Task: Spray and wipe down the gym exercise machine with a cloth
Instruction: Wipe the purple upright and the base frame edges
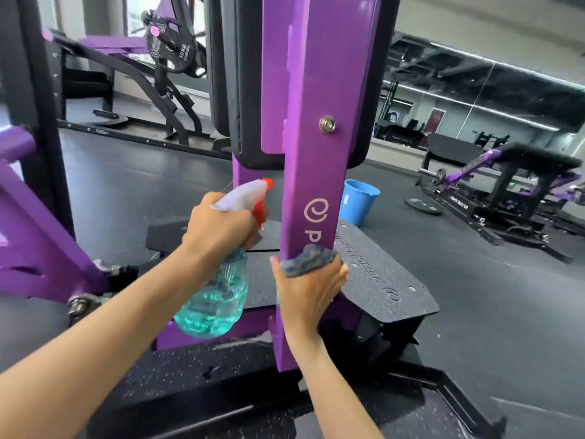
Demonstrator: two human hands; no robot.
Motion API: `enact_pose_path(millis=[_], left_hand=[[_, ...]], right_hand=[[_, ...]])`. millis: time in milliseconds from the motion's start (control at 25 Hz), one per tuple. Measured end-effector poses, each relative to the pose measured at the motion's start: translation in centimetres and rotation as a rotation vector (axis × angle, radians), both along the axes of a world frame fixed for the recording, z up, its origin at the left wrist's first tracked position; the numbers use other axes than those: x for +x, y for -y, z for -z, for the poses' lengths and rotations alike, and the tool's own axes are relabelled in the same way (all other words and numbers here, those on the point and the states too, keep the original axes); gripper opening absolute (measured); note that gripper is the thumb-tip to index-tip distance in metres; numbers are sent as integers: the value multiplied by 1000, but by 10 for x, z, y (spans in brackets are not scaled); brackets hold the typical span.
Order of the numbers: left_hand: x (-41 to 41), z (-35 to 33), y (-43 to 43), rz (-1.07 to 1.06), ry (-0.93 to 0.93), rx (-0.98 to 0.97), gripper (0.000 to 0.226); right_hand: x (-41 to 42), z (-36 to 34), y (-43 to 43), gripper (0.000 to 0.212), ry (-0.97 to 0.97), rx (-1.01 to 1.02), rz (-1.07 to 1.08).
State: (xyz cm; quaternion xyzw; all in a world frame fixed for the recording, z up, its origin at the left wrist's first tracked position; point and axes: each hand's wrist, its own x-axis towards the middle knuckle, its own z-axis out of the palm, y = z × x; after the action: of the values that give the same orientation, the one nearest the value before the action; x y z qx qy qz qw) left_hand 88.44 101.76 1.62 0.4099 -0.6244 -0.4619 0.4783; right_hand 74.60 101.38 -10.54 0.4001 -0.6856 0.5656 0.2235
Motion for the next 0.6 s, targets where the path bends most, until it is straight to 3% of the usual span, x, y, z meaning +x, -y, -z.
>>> enact_pose_path(millis=[160, 240, 400, 480, 600], left_hand=[[-7, 36, -10, -3, -34, 15, 30], [-8, 46, -11, -23, -28, 22, 29], [-12, 50, -14, -72, 22, 27, 24], [-12, 55, -16, -86, 56, 28, 34], [-15, 63, -18, -114, 91, 4, 42]], right_hand=[[0, -67, 22, 106, -59, -179, 47], [-7, -29, 18, 105, -34, -147, 38], [-17, 73, -17, 110, 6, 139, -3], [-13, 55, -11, 109, 27, 93, -32], [-4, -35, 11, 107, 0, -119, -46]])
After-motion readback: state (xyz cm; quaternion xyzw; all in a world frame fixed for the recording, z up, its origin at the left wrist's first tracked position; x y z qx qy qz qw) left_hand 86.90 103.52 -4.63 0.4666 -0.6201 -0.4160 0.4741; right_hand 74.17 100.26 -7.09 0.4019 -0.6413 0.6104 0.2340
